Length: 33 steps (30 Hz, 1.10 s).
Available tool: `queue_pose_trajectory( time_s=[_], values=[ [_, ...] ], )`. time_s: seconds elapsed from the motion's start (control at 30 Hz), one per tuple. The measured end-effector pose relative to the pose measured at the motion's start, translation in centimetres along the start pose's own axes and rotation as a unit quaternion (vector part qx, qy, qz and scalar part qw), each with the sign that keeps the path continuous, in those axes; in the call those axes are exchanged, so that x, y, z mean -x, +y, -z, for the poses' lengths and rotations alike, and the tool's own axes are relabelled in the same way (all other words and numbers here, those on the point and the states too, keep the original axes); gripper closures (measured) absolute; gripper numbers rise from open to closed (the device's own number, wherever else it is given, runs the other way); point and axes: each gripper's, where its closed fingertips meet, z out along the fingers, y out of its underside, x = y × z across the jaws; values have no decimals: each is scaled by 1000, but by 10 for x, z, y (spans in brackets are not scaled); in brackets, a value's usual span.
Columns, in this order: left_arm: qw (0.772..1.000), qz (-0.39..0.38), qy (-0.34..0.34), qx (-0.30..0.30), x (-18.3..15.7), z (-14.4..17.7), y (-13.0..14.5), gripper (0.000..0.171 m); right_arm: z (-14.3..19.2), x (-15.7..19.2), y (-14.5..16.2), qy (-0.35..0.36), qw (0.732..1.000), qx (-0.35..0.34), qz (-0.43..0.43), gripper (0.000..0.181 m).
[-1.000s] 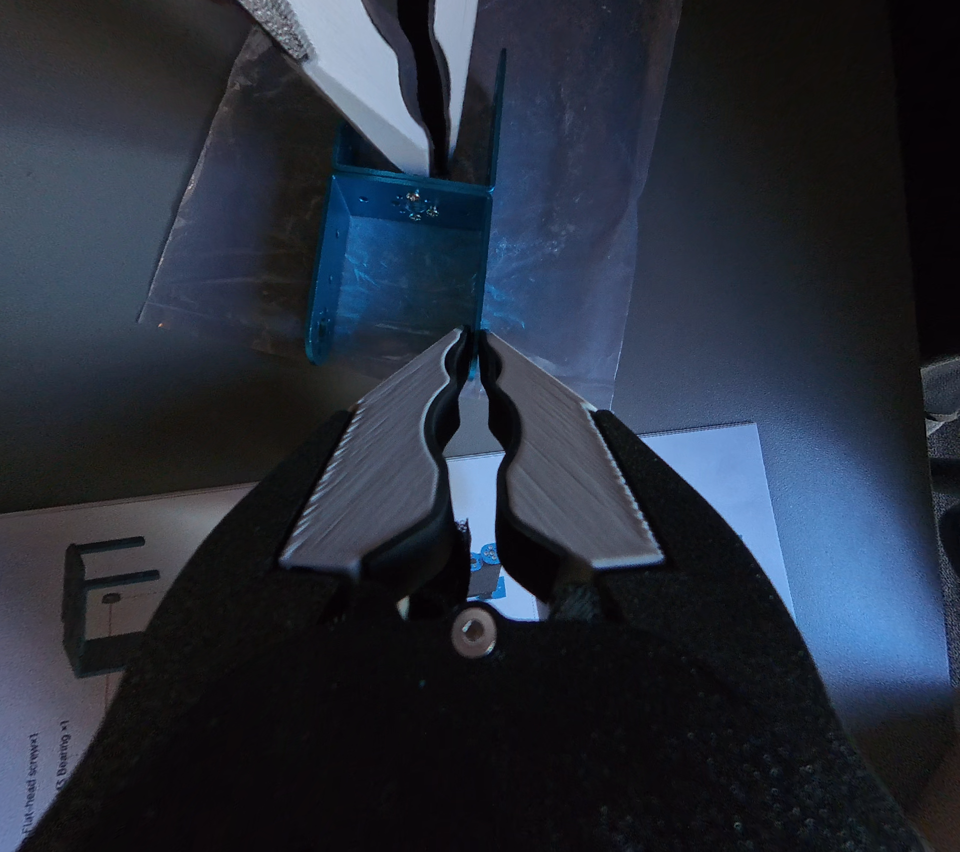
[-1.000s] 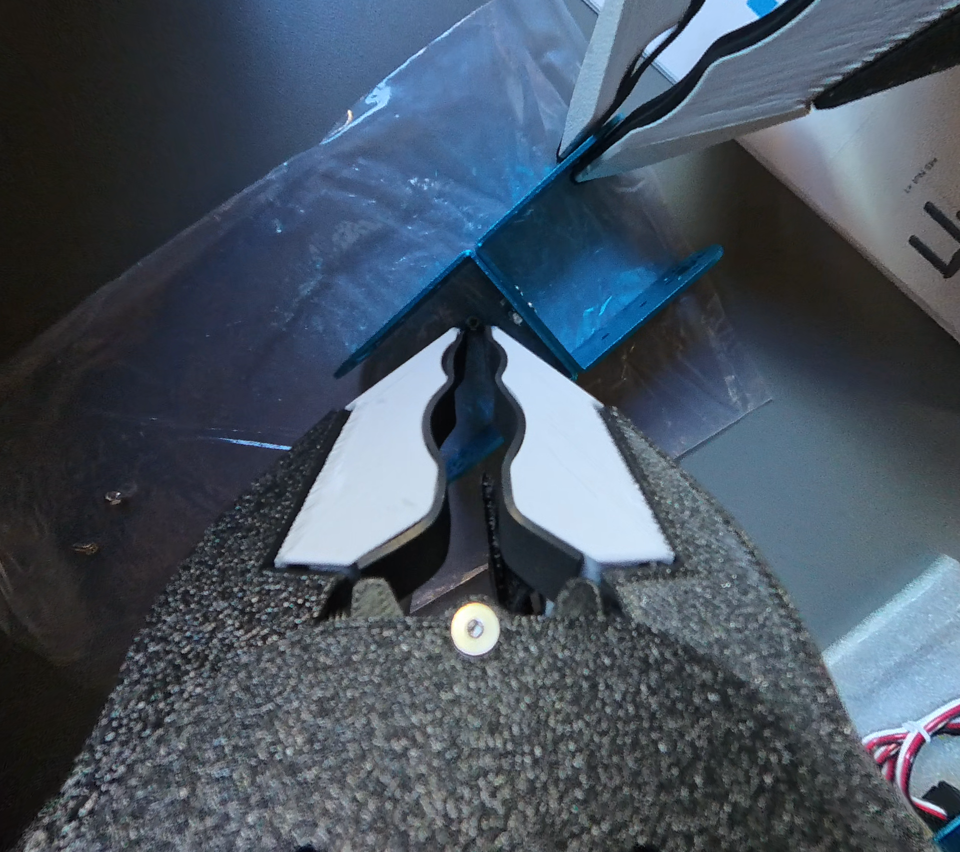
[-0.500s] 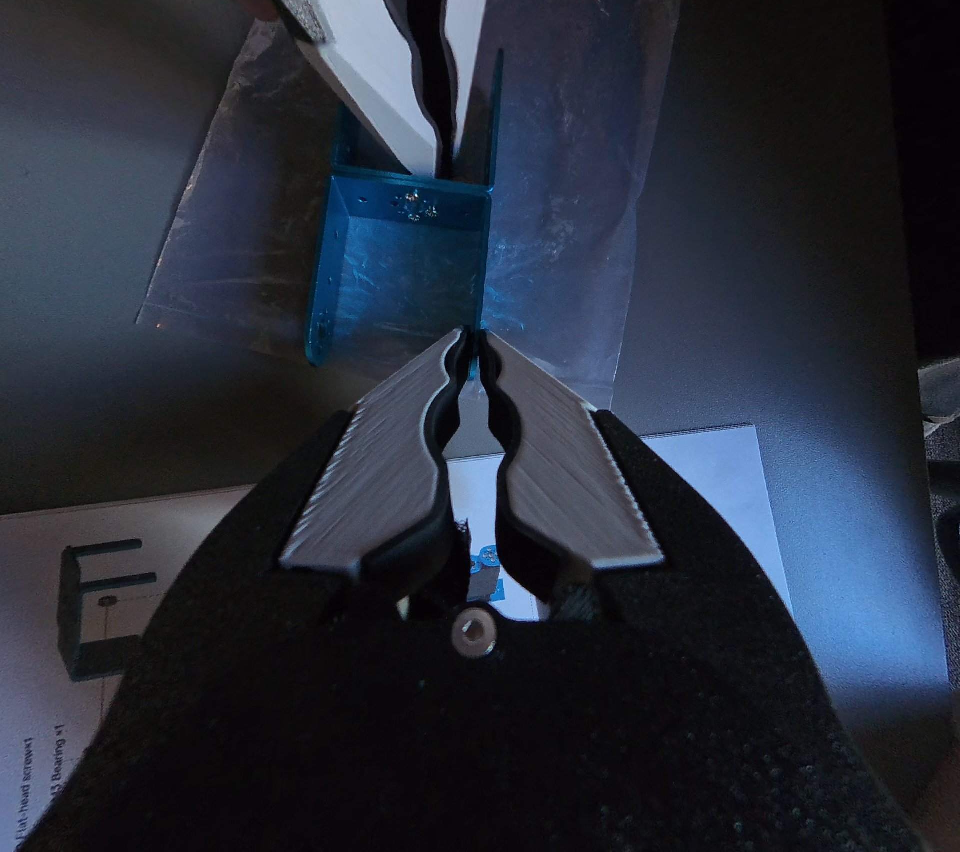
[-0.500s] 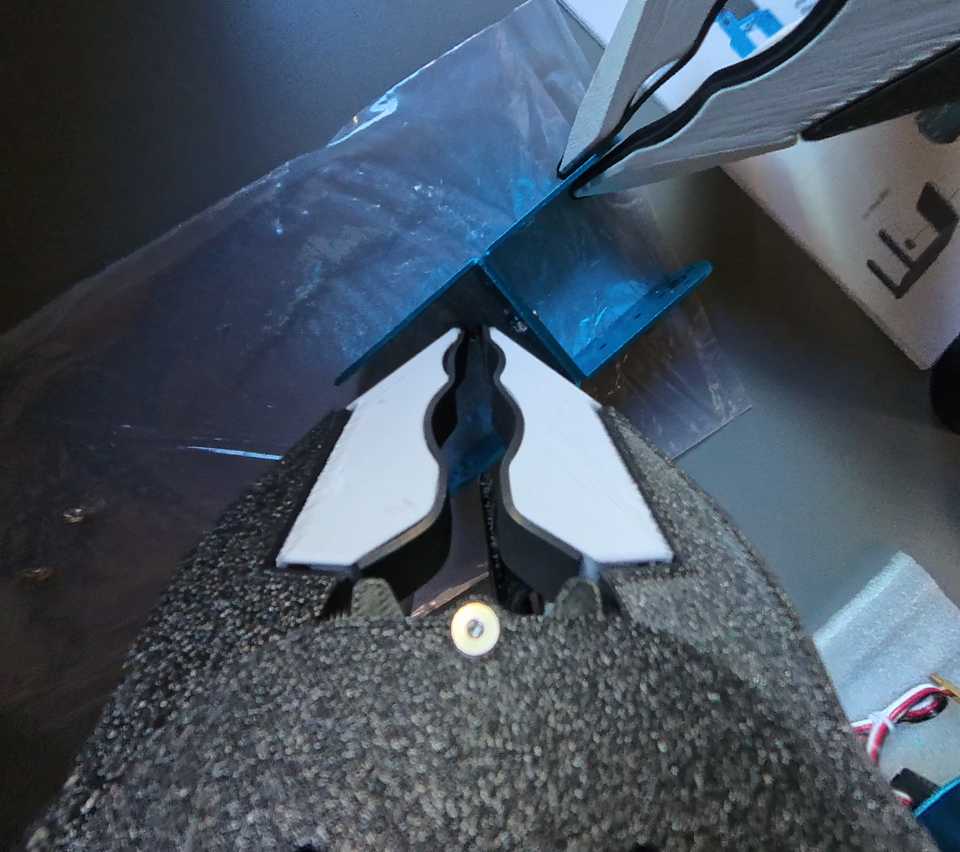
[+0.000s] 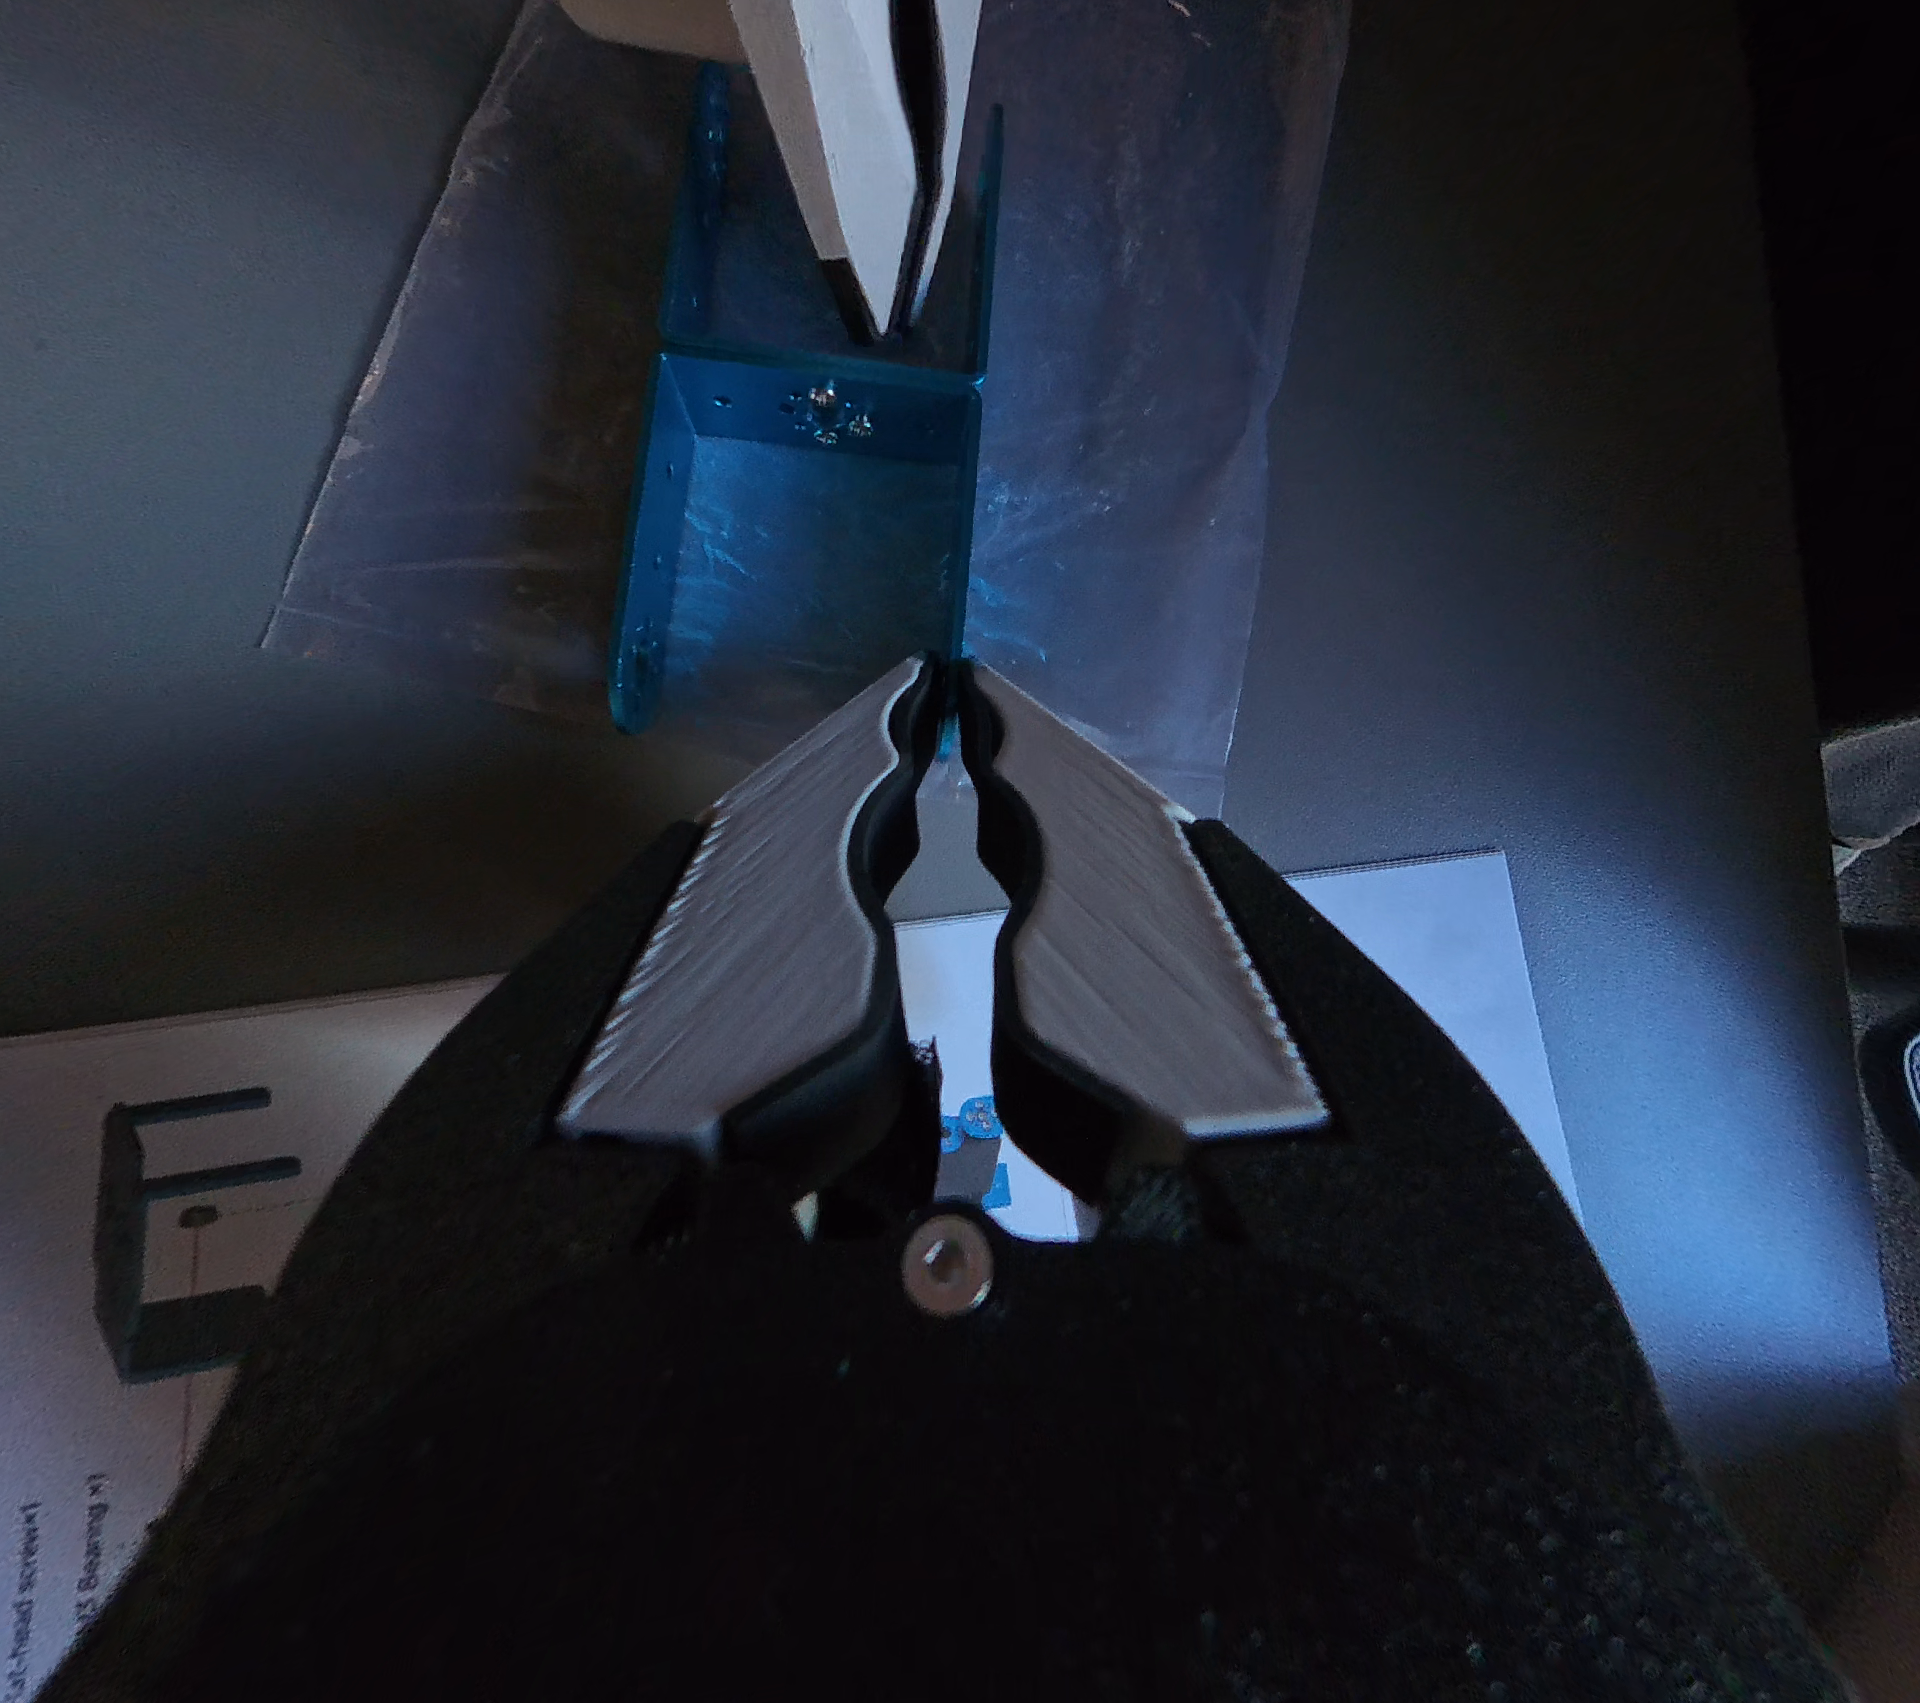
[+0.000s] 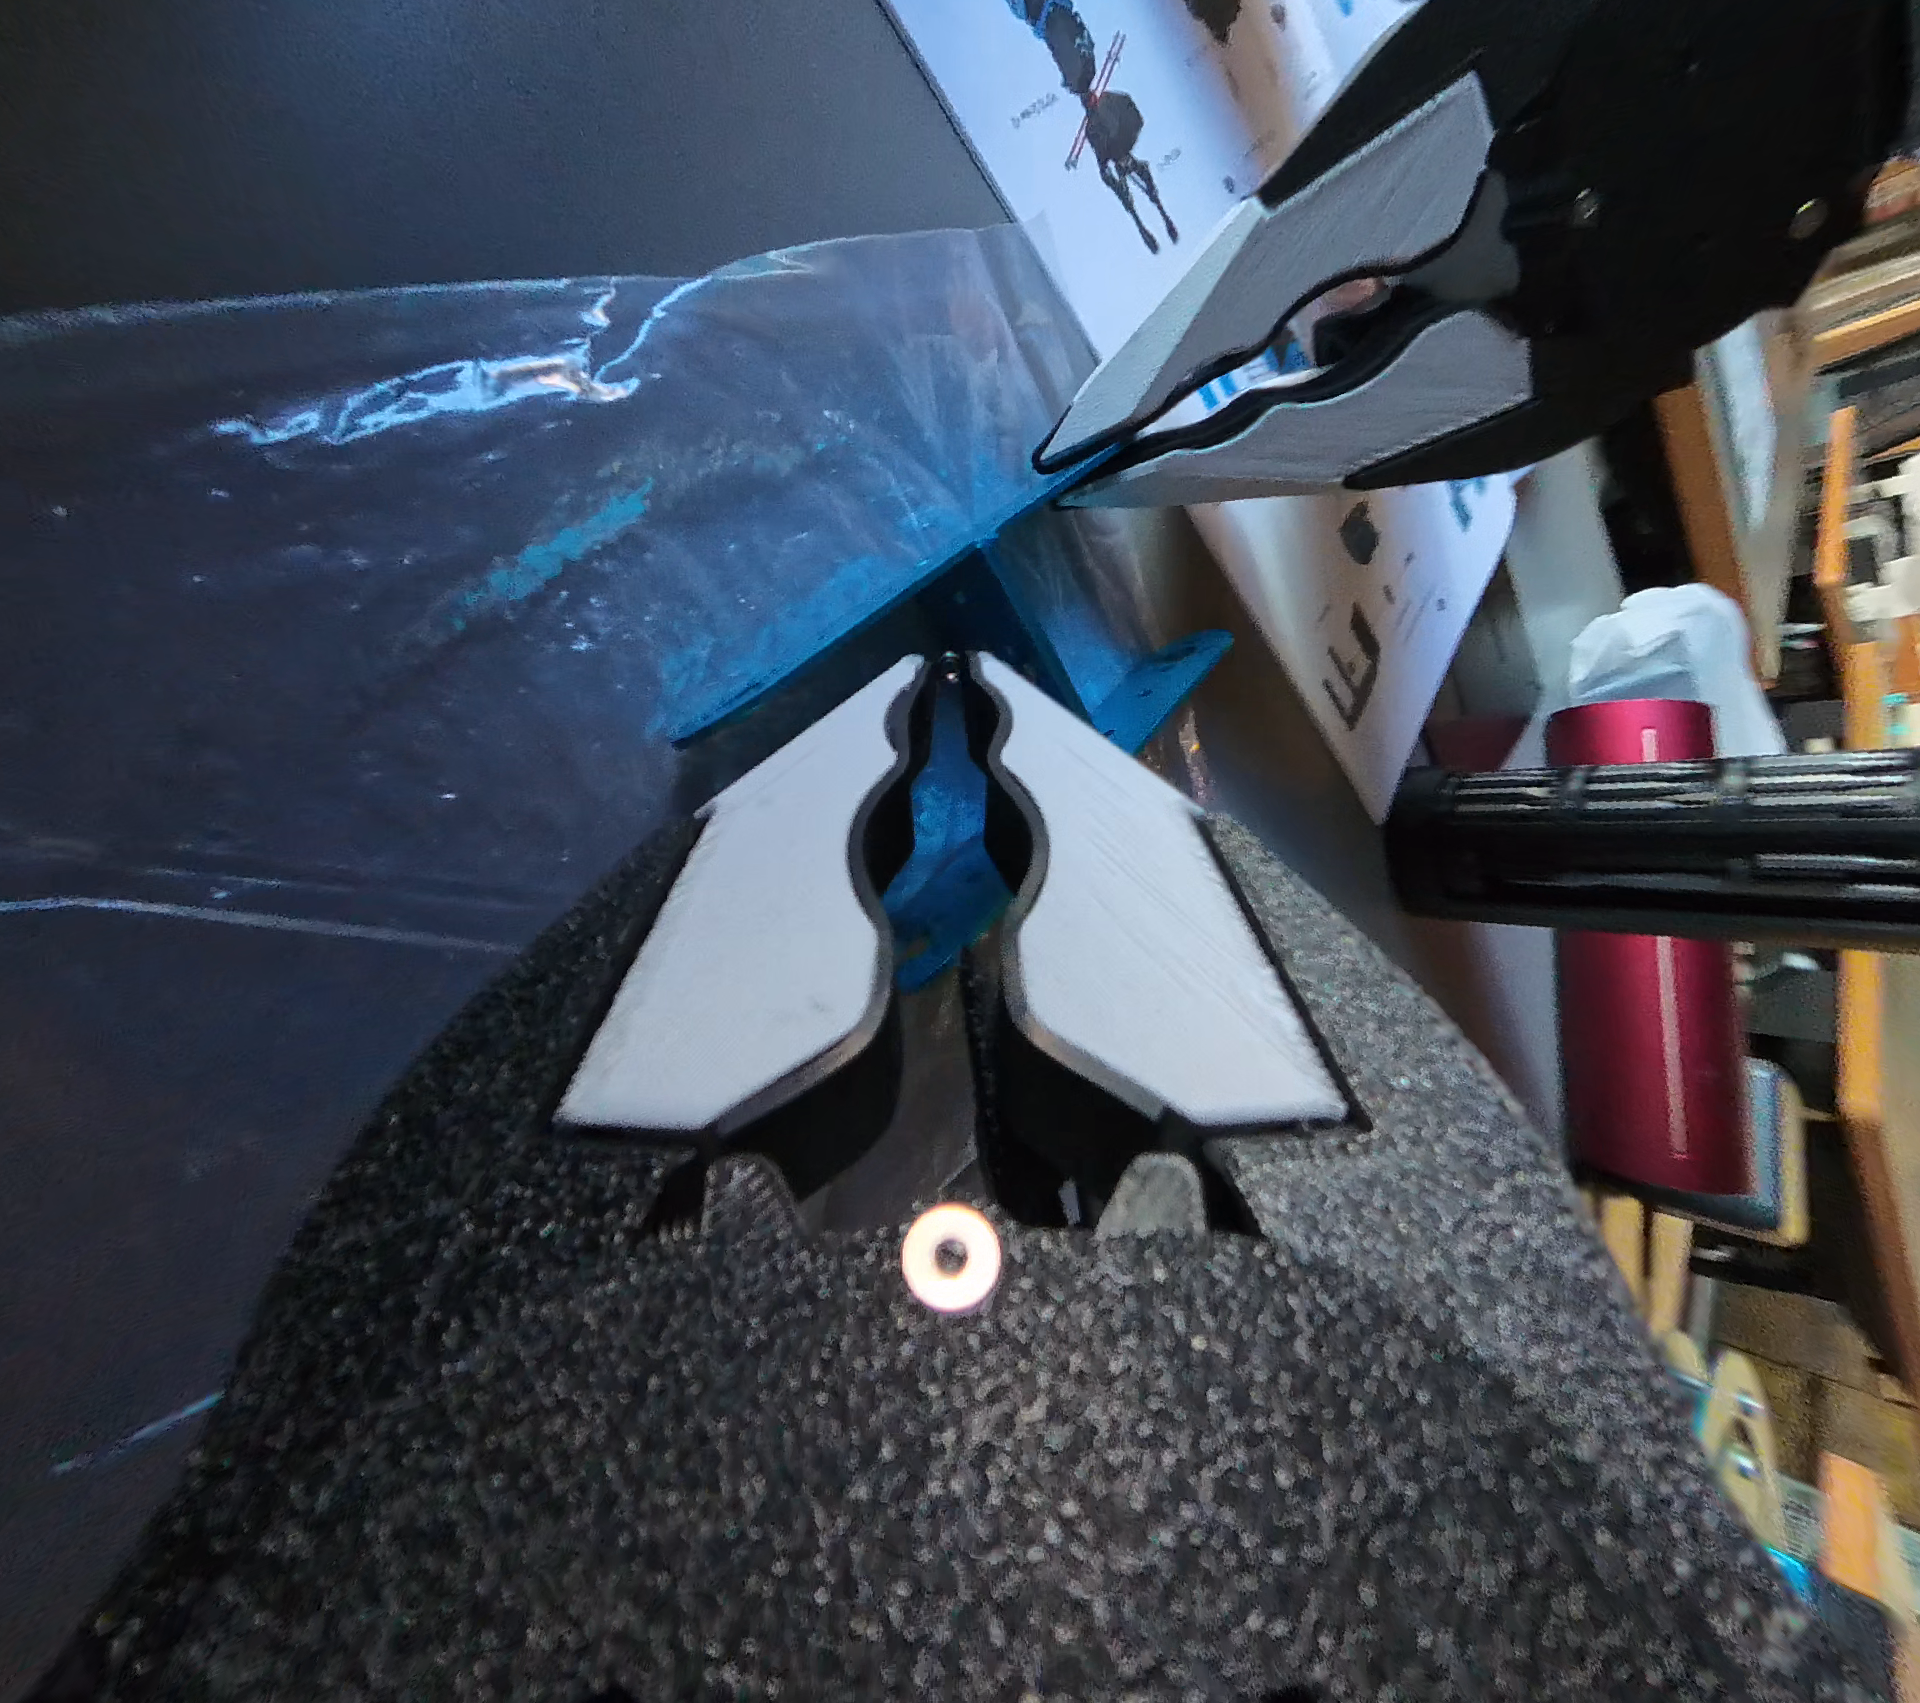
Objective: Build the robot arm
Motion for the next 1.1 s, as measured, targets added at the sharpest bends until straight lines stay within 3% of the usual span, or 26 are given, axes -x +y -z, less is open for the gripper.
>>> queue_pose_trajectory(
  time_s=[0.13, 0.23, 0.33, 0.4, 0.43, 0.47, 0.83, 1.1],
  values=[
    [1000, 11, 3, 7, -1, 0, 0, 169, -2, 0, 0, 38, 998, -5, 44, 176],
    [1000, 21, 2, -8, 1, 0, -8, 147, -2, -3, 2, 64, 995, 0, 71, 177],
    [998, 45, 21, -31, -1, 5, -17, 144, -1, -5, 3, 75, 994, -1, 83, 177],
    [997, 46, -3, -62, 10, 11, -27, 152, 0, -8, 3, 82, 992, -5, 91, 177],
    [996, 48, -10, -77, 14, 13, -33, 170, 1, -9, 2, 90, 991, -6, 102, 177],
    [995, 51, -12, -90, 17, 14, -37, 171, 1, -10, 2, 96, 989, -8, 115, 177],
    [998, 40, -30, -42, 24, -9, -32, 171, 4, -17, 5, 145, 961, 0, 233, 178],
    [999, 33, -26, -31, 21, -16, -29, 171, 1, -16, 2, 152, 955, -7, 254, 178]
  ],
)
